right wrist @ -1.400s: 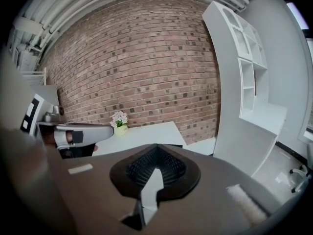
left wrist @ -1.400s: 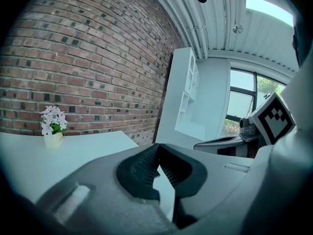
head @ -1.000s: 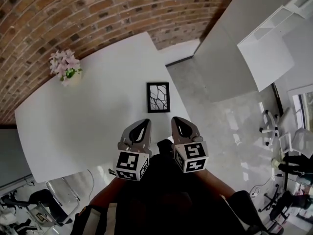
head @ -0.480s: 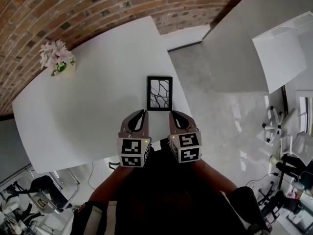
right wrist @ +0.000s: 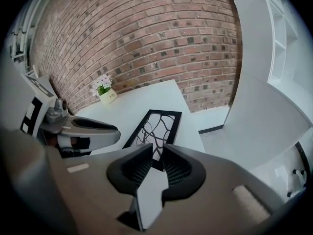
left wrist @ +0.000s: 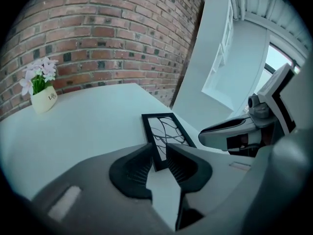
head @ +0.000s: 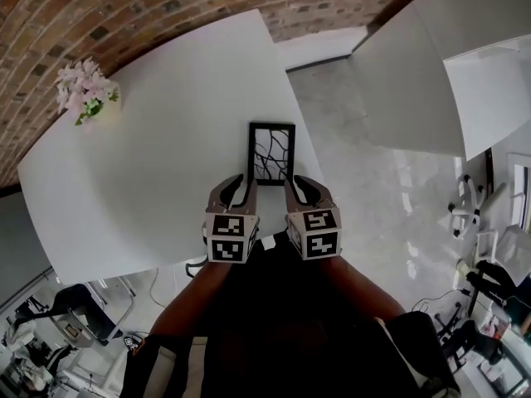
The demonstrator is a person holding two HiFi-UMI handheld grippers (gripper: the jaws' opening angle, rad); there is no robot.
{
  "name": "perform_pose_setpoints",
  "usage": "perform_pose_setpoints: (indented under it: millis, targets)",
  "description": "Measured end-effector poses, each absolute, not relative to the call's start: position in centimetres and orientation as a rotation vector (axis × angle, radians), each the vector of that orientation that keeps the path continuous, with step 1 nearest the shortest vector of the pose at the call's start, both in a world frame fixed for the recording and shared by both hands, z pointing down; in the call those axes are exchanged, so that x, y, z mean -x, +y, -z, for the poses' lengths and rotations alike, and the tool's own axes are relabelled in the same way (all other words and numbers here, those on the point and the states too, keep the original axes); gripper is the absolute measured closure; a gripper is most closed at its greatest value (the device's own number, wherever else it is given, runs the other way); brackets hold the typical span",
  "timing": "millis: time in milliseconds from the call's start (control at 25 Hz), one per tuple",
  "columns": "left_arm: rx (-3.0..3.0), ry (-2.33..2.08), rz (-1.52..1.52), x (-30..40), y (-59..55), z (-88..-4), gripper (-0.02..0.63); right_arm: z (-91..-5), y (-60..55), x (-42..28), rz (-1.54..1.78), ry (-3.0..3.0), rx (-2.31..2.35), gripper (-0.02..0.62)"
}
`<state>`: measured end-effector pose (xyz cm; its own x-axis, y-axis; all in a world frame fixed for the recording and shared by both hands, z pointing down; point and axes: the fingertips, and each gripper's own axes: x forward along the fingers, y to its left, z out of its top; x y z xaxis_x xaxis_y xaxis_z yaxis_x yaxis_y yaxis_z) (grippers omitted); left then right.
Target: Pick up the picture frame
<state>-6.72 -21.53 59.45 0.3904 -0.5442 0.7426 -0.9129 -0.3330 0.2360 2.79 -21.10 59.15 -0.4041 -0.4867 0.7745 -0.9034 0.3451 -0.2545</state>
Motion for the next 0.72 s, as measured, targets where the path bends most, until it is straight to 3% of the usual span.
perform_pose_setpoints:
  millis: [720]
  targets:
    - [-1.894, -1.198, -0.782, 6.4, -22.0, -63.3, 0.472, -62.9, -21.3, -3.0, -1.02, -1.969, -1.144, 0.485]
